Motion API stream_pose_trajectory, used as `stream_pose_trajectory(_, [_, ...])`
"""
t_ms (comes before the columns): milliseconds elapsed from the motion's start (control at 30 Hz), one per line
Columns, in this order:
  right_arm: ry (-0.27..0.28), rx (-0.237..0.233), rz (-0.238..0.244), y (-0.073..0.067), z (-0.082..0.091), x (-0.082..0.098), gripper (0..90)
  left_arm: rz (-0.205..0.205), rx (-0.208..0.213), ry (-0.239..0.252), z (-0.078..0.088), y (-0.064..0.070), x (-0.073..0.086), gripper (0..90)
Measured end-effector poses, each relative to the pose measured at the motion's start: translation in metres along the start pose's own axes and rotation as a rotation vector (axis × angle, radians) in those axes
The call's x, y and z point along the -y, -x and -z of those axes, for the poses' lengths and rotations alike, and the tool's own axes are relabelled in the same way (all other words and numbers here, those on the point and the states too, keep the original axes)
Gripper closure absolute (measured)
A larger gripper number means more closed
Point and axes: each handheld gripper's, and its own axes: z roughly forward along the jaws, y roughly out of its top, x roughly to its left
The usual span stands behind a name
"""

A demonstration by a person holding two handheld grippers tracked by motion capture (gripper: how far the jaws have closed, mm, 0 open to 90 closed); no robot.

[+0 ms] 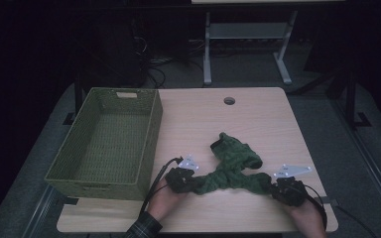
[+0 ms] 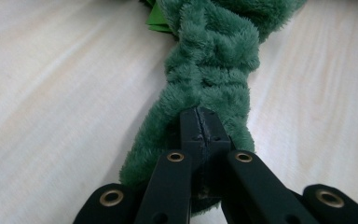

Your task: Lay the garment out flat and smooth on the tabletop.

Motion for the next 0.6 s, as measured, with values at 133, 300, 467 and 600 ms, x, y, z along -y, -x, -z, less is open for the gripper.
stream_pose_trajectory(133, [0.0,-0.01,0.003,-0.009,0.007,0.008,90.0,0.008,0.025,-0.008,0.004,0.007,0.006,89.9])
stream_pose_trajectory(300, [0.0,-0.029,0.008,-0.019,0.015,0.019,90.0,0.022,0.062,0.002,0.01,0.01,0.013,88.2])
stream_pose_trajectory(467, [0.056,-0.031,-0.005,-0.017,0.023,0.012,82.4,0.022,0.054,0.055,0.024,0.01,0.0,72.7])
stream_pose_trajectory(600, [0.112,-0.014,-0.002,-0.006,0.031,-0.003,78.1,0.008,0.042,0.087,0.035,0.002,-0.019,63.6])
